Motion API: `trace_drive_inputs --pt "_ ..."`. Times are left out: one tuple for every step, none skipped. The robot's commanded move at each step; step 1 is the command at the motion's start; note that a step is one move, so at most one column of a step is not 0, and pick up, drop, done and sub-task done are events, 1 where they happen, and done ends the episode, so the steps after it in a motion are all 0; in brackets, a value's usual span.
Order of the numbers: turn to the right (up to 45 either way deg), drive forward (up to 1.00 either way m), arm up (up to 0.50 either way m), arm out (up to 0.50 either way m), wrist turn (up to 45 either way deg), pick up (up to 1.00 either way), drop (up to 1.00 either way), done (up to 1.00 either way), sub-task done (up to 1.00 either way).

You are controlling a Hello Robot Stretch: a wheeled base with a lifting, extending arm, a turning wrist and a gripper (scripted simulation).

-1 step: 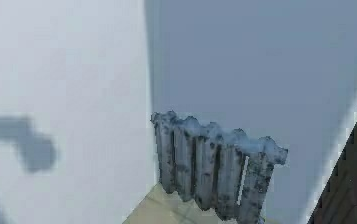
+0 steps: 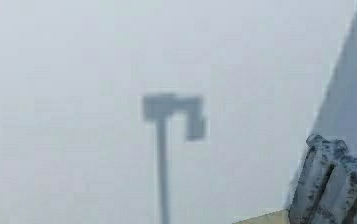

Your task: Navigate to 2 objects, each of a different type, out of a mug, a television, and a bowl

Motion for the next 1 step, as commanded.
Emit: trace_drive_inputs --pt "-45.0 0.00 0.00 0.00 0.0 0.00 0.00 0.00 0.00"
